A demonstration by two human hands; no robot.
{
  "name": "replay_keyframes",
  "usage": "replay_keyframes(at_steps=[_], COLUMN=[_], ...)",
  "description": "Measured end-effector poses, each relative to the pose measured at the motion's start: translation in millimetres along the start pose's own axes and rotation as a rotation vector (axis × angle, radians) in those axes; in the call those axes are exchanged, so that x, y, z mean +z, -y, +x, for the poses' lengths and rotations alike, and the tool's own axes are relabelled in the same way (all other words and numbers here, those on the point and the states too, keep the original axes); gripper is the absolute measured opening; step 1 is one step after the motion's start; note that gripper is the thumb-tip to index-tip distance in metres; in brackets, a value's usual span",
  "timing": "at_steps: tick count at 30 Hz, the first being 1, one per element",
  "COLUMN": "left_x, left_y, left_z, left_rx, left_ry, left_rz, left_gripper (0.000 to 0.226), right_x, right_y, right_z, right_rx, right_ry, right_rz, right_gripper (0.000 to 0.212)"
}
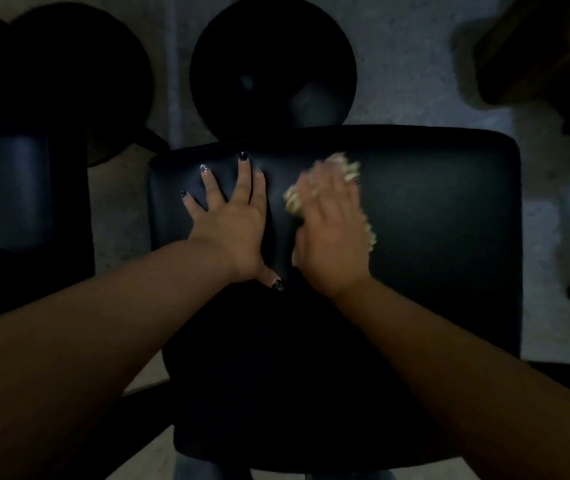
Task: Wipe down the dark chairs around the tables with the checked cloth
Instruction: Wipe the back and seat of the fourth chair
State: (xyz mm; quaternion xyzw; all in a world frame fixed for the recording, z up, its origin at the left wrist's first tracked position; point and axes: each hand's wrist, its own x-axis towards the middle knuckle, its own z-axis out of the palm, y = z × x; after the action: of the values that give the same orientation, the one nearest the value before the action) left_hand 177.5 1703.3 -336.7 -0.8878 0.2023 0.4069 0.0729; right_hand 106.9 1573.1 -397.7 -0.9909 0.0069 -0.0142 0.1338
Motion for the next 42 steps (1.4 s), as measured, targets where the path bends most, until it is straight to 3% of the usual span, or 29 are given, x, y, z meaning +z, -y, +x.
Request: replay_keyframes(at_steps=[3, 5, 7, 11, 12, 13, 16, 19, 21, 24, 26, 28, 31, 33, 36, 39, 41, 42], left_x=[-12.4, -7.8, 6.1, 40.8, 47.4, 53.5, 62.6, 63.2, 62.7, 62.3, 62.8, 60.2, 54.8, 52.6, 51.7, 48.1, 45.6, 43.4], left_y=[27.0, 55.6, 83.8, 118.8, 122.2, 124.5, 130.4, 139.3, 147.3, 156.0, 161.9, 166.5, 165.3, 159.6, 145.5, 131.7, 122.5, 117.4], left_z=[-4.6, -8.6, -14.8, -29.6, -34.1, -38.7, -49.6, -53.8, -54.8, -54.7, -53.8, -53.5, -54.8, -54.8, -52.1, -44.4, -36.9, -33.8], left_rx=[0.112, 0.185, 0.183, -0.032, -0.07, -0.097, -0.086, -0.074, -0.094, -0.123, -0.122, -0.109, -0.105, -0.083, 0.015, 0.138, 0.192, 0.222], left_ry=[0.001, -0.039, -0.086, -0.129, -0.119, -0.099, -0.017, 0.008, -0.004, -0.05, -0.076, -0.095, -0.125, -0.141, -0.12, -0.13, -0.164, -0.179], left_rz=[-0.002, 0.023, 0.01, -0.405, -0.501, -0.571, -0.62, -0.658, -0.694, -0.72, -0.721, -0.723, -0.713, -0.713, -0.637, -0.486, -0.382, -0.328], left_gripper=[0.142, 0.139, 0.137, 0.135, 0.13, 0.124, 0.102, 0.099, 0.098, 0.096, 0.095, 0.095, 0.096, 0.095, 0.096, 0.098, 0.101, 0.103], right_x=[-7.3, -13.2, -13.6, 3.4, 9.9, 16.0, 28.3, 22.3, 23.3, 29.0, 37.0, 44.7, 42.9, 39.6, 29.1, 14.1, 11.9, 15.3], right_y=[-8.1, -35.3, -52.7, 6.7, 35.2, 62.8, 114.7, 99.2, 89.0, 105.7, 131.4, 151.9, 165.6, 150.5, 98.9, 36.8, 31.5, 44.2], right_z=[-16.1, 1.3, 21.8, 37.6, 35.1, 29.8, 5.5, 23.6, 50.5, 80.9, 75.8, 46.5, -22.0, -44.7, -52.5, -65.3, -66.7, -62.8], right_rx=[-0.435, -0.63, -0.573, 0.191, 0.265, 0.223, -0.264, -0.632, -0.606, -0.162, -0.004, -0.129, -0.483, -0.57, -0.333, 0.206, 0.545, 0.63], right_ry=[0.206, 0.264, 0.221, -0.06, -0.084, -0.069, 0.095, 0.209, 0.198, 0.115, 0.052, 0.067, 0.263, 0.309, 0.174, -0.054, -0.134, -0.174], right_rz=[-0.058, -0.083, -0.028, 0.026, 0.044, 0.079, 0.096, 0.007, -0.027, 0.011, 0.003, -0.041, -0.012, 0.016, 0.104, 0.068, 0.031, 0.02], right_gripper=[0.067, 0.064, 0.06, 0.063, 0.064, 0.063, 0.06, 0.062, 0.063, 0.061, 0.055, 0.052, 0.053, 0.049, 0.044, 0.051, 0.062, 0.063])
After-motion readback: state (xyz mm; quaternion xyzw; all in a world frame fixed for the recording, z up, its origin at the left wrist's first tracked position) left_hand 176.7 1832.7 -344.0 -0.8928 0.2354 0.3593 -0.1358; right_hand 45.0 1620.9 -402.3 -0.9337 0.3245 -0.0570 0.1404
